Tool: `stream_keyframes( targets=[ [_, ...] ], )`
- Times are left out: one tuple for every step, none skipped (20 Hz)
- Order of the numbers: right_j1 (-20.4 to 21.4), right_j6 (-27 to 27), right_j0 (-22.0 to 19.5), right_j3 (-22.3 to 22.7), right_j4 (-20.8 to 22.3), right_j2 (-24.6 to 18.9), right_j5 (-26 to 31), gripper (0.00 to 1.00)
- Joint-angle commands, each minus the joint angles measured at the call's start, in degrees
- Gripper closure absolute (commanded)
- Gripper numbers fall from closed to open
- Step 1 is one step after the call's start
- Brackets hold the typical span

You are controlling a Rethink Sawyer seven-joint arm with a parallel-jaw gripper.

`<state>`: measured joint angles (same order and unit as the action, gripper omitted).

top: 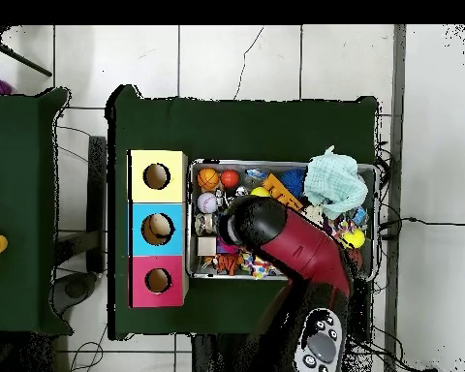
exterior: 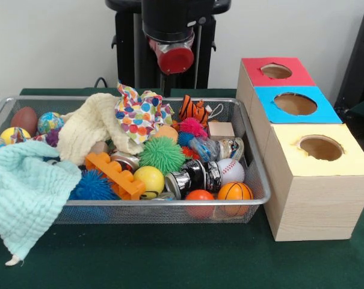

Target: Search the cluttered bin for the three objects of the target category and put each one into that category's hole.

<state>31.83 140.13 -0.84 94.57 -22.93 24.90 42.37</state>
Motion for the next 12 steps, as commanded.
stream_keyframes(
  targets=[
    [-2.92, 25.72, 5.41, 5.25, -4.15, 3.73, 1.19, 1.00],
    [-2.63, 26.59, 6.21, 5.58, -4.44, 4.26, 1.73, 1.00],
    [-2.16, 27.24, 6.77, 6.25, -4.95, 4.33, 1.69, 1.00],
    [-1.88, 27.70, 7.18, 6.79, -5.49, 4.28, 1.58, 1.00],
    [-1.89, 27.88, 7.42, 6.95, -5.74, 4.17, 1.54, 1.00],
    [-2.06, 27.72, 7.43, 6.88, -5.82, 3.98, 1.69, 1.00],
    [-2.35, 27.66, 7.41, 6.72, -5.82, 3.87, 1.84, 1.00],
    [-2.68, 27.53, 7.47, 6.56, -5.67, 3.93, 1.29, 1.00],
    [-2.93, 27.33, 7.39, 6.52, -5.58, 3.86, 0.73, 1.00],
    [-3.07, 26.79, 7.03, 6.57, -5.56, 3.49, 0.11, 1.00],
    [-3.20, 26.25, 6.67, 6.61, -5.54, 3.13, -0.50, 1.00],
    [-3.81, 26.44, 6.89, 6.25, -5.14, 3.37, -0.83, 1.00]
  ],
)
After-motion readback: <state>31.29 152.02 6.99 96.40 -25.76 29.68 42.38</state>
